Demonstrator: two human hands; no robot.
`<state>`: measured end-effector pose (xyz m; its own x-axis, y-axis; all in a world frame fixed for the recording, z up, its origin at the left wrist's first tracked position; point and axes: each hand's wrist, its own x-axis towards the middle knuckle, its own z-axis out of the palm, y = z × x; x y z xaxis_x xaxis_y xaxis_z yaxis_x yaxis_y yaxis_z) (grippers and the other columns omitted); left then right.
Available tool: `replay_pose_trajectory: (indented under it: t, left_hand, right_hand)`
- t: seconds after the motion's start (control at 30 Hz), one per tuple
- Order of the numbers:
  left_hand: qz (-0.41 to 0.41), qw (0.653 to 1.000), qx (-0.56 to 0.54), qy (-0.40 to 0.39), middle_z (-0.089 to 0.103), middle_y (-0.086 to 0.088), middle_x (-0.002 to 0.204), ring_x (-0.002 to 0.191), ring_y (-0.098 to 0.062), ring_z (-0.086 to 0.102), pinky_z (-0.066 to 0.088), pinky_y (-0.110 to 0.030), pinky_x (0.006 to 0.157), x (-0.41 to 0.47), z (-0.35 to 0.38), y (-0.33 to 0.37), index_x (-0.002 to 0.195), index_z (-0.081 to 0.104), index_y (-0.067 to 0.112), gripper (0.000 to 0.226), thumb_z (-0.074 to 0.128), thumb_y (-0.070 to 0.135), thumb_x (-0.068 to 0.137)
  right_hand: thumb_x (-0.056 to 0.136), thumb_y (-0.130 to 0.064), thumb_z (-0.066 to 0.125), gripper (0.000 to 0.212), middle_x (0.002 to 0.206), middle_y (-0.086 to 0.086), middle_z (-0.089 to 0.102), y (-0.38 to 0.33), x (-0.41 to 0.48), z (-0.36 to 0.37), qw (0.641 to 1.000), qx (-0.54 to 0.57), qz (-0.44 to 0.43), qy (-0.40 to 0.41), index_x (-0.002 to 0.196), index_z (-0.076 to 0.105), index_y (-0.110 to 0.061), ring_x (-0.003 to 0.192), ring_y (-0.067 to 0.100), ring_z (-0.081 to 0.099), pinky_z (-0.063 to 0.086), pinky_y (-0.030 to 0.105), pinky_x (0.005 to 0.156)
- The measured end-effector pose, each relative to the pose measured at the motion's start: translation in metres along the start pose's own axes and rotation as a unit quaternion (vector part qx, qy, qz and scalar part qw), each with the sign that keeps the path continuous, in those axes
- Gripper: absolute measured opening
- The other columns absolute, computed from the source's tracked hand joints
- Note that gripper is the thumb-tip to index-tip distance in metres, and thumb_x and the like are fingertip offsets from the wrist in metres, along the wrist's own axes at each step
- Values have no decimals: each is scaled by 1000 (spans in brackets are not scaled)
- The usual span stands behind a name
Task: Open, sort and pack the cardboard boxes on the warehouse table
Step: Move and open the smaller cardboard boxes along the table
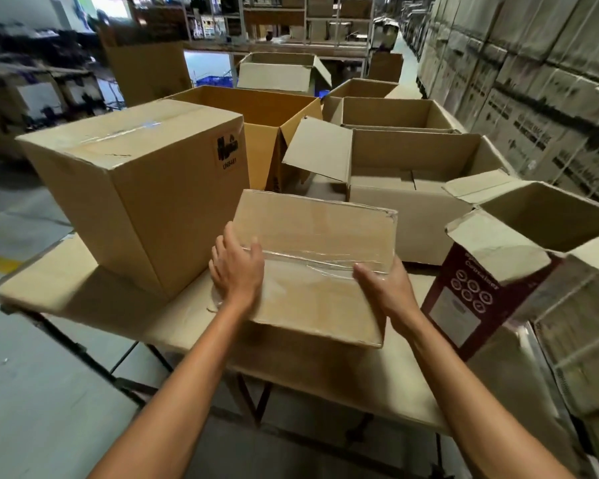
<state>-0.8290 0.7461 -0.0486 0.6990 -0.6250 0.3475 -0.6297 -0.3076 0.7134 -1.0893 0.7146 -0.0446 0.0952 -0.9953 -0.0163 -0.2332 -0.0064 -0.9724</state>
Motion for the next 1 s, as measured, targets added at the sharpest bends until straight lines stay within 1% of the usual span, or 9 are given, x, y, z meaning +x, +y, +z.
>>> replay_pose_trajectory:
  t: [0.17, 0.33, 0.43, 0.57, 0.73, 0.83, 0.9, 0.97, 1.0]
  left_hand:
    - [34, 997, -2, 65, 52, -8, 137, 119, -26, 51, 42, -46, 100, -27, -9, -17, 150, 33, 19, 57, 46, 43, 100]
    - [35, 995, -45, 88, 51, -10, 135, 117, -28, 51, 42, -45, 97, -45, -18, -27, 151, 29, 19, 60, 40, 45, 98]
    - [31, 995, -66, 69, 47, -15, 141, 125, -33, 47, 39, -49, 104, -46, -15, -30, 155, 22, 15, 67, 37, 45, 97]
    - [28, 995, -94, -26, 33, -21, 156, 137, -41, 37, 34, -55, 111, -42, -7, -38, 159, 9, 15, 76, 34, 48, 96]
    - [33, 979, -158, -123, 47, -16, 143, 126, -37, 49, 43, -48, 101, -25, -2, -49, 150, 25, 17, 78, 29, 67, 89]
    - [11, 963, -218, -160, 61, -5, 108, 100, -31, 57, 41, -39, 78, -7, -8, -51, 119, 48, 19, 72, 23, 76, 83]
    - [-9, 933, -313, -175, 61, 1, 95, 95, -26, 57, 43, -39, 76, 8, -12, -48, 103, 54, 18, 60, 28, 71, 91]
    - [-43, 895, -397, -198, 62, -2, 96, 100, -26, 57, 47, -33, 76, 29, -17, -40, 105, 57, 12, 50, 30, 54, 104]
    - [-41, 891, -406, -200, 63, -6, 99, 101, -26, 57, 49, -31, 75, 42, -20, -35, 111, 57, 7, 49, 30, 48, 106]
  right_hand:
    - [66, -64, 80, 95, 129, -8, 64, 11, -29, 4, 999, 3, -30, 10, 146, 39, -33, 114, 13, 64, 53, 45, 99]
    - [67, -75, 64, 110, 143, -2, 54, 14, -58, 7, 996, -48, -72, 20, 157, 20, -31, 122, 17, 58, 50, 37, 102]
    - [69, -77, 59, 112, 144, 1, 54, 14, -68, 9, 993, -80, -78, 28, 159, 11, -31, 120, 20, 60, 51, 34, 99]
    - [78, -72, 62, 109, 147, 4, 51, 15, -75, 8, 989, -118, -67, 49, 159, 1, -33, 125, 27, 58, 49, 47, 104]
    - [82, -40, 79, 105, 141, 10, 56, 11, -66, 7, 983, -155, -27, 90, 159, 8, -31, 125, 31, 56, 47, 45, 105]
    - [78, -25, 84, 104, 135, 12, 59, 11, -54, 6, 977, -175, 15, 120, 158, 17, -26, 122, 33, 58, 49, 43, 101]
    - [77, -28, 83, 96, 133, 10, 60, 10, -51, 4, 977, -166, 23, 132, 155, 26, -25, 122, 31, 59, 51, 42, 101]
    - [77, -47, 78, 88, 132, 0, 60, 3, -53, 3, 984, -107, -6, 140, 150, 35, -27, 123, 24, 58, 51, 44, 101]
    - [76, -58, 73, 87, 129, -7, 60, -5, -54, 3, 986, -73, -22, 147, 149, 38, -28, 122, 19, 58, 52, 42, 100]
